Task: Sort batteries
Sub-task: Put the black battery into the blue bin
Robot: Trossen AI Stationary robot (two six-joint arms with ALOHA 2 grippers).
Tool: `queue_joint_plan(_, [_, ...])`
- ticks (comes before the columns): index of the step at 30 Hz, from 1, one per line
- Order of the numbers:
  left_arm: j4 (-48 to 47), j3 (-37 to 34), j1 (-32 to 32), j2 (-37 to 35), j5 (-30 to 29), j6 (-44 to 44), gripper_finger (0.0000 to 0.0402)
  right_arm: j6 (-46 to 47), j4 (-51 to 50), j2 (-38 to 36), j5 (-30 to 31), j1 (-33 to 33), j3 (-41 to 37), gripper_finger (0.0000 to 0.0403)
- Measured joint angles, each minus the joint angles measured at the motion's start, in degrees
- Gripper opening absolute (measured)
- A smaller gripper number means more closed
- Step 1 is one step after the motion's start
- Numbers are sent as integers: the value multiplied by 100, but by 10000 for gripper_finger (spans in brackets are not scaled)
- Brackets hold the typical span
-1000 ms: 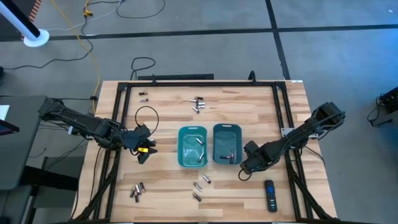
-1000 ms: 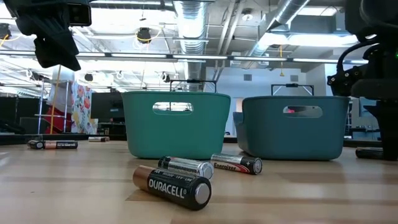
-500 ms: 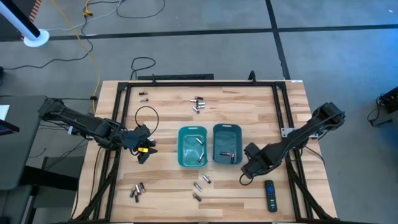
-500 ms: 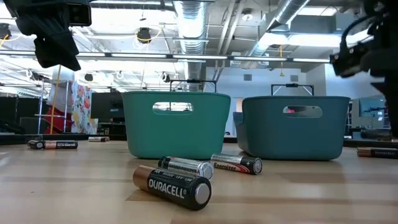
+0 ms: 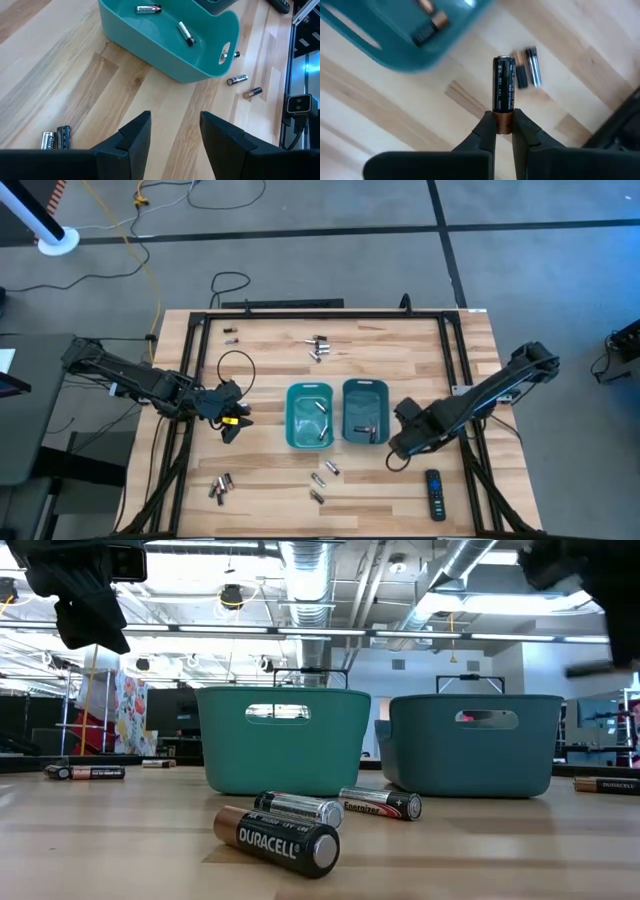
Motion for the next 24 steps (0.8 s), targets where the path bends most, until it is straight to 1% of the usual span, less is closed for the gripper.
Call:
queue_joint_plan(2, [-2,0,-2,2,-1,0,166,-120,21,-112,141,-168,95,39])
queue_joint_plan(5, [-2,0,0,0,-2,0,166,-552,189,-185,179,-546,167,39])
queue_joint_plan(13, [1,0,-2,0,-2,0,166,-2208,1594,-48,144,-1793,136,39])
queue_joint_plan(15, [11,0,0,0,-2,-2,166,-2504,1784,77,-5,-2109,138,39])
queue_joint_plan(19, [24,-2,0,1,-2,-2,166,-2957,1877,460,-529,-2521,132,39])
queue_joint_plan(22, [35,-2,0,0,-4,-2,166,-3272,2032,881,-938,-2647,132,39])
queue_joint_plan(24, [29,-4,0,2,-2,-4,166,-3432,2159,1159,-1091,-2685,132,39])
